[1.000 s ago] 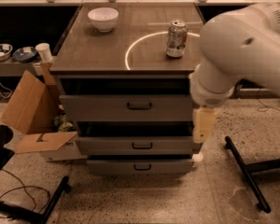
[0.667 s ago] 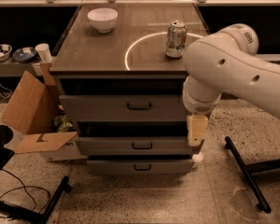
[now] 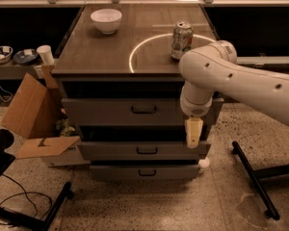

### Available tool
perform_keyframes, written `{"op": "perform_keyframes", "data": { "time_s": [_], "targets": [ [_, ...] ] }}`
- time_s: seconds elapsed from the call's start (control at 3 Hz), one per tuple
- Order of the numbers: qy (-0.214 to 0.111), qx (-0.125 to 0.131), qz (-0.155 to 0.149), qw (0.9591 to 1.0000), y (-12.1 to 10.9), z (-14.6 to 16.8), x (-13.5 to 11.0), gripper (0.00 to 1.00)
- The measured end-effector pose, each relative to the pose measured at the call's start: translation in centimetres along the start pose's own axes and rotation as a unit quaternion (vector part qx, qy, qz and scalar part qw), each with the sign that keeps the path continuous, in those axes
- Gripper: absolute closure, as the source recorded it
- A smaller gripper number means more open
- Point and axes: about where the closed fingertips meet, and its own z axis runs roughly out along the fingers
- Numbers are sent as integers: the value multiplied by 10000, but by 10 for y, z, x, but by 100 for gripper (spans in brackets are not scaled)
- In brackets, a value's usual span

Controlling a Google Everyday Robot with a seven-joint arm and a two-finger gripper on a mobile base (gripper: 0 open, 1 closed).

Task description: Open top drawer

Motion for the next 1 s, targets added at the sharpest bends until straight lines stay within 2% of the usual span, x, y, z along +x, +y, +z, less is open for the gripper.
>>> {"op": "perform_keyframes", "data": {
  "time_s": [0.33, 0.67, 1.0],
  "targets": [
    [-92, -276, 41, 9996, -22, 22, -1, 0],
    [-215, -358, 213, 9989, -48, 27, 8, 0],
    [-308, -446, 304, 9981, -57, 32, 9, 14]
  ]
}}
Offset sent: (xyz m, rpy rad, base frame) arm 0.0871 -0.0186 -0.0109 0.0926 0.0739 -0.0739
